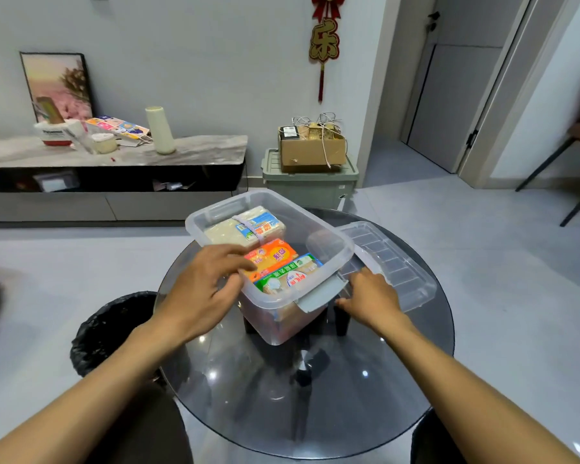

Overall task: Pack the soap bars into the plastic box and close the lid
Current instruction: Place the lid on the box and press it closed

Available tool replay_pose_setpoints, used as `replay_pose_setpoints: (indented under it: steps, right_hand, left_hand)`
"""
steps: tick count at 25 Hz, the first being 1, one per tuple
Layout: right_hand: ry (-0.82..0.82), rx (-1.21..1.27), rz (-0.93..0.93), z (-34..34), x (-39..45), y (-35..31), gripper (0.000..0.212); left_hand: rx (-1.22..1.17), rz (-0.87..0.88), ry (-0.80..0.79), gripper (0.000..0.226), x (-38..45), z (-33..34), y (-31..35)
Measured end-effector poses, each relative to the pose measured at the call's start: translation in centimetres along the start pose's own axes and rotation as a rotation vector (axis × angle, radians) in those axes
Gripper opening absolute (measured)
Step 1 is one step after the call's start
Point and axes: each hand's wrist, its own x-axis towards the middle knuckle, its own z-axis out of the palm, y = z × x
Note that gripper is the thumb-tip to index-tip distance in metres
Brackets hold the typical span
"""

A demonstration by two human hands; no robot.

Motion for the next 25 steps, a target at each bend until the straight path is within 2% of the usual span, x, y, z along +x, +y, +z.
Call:
replay_pose_setpoints:
  steps: [1, 3, 5, 7, 10, 14, 17, 19, 22, 24, 25]
  right_hand:
    - [0.039, -0.015, -0.022, 0.6, -0.2, -0.2, 0.027]
    - [0.086, 0.025, -0.036, 0.7, -0.1, -0.2, 0.007]
    - [0.083, 0.134, -0.006, 0.6, 0.0, 0.7, 0.018]
    - [0.120, 0.219, 0.007, -0.1, -0.2, 1.3, 0.025]
    - [0.229, 0.352, 0.022, -1.9, 0.0, 1.8, 0.024]
    - [0.355, 0.660, 0.113, -6.0, 0.2, 4.2, 0.023]
    - [0.452, 0.794, 0.110, -9.3, 0.8, 6.7, 0.021]
    - [0.466, 0.829, 0.004, -11.1, 0.9, 7.4, 0.015]
    - [0.414, 0.709, -0.264, -13.1, 0.8, 6.1, 0.013]
    - [0.347, 0.568, -0.487, -13.4, 0.6, 3.7, 0.016]
    - [0.304, 0.483, -0.582, -13.2, 0.4, 2.3, 0.018]
  left_hand:
    - [0.014, 0.085, -0.099, 0.041, -0.1, -0.2, -0.1]
    - [0.082, 0.229, -0.292, 0.039, 0.2, -1.0, -1.0]
    - [0.083, 0.284, -0.419, 0.037, 0.7, -1.5, -1.8]
    - [0.037, 0.290, -0.423, 0.036, 0.9, -1.2, -2.4]
    - [-0.028, 0.294, -0.350, 0.032, 0.9, -0.4, -2.2]
    - [0.085, 0.398, -0.269, 0.035, 1.4, 2.5, 0.3]
    - [0.120, 0.274, -0.096, 0.036, 2.6, 7.1, 3.7]
    - [0.133, 0.162, -0.056, 0.030, 3.8, 9.7, 6.6]
    - [-0.071, 0.236, 0.019, 0.019, 5.0, 9.7, 8.9]
    - [-0.199, 0.228, 0.280, 0.021, 4.8, 6.7, 7.2]
    - [-0.223, 0.149, 0.411, 0.021, 4.8, 4.8, 5.6]
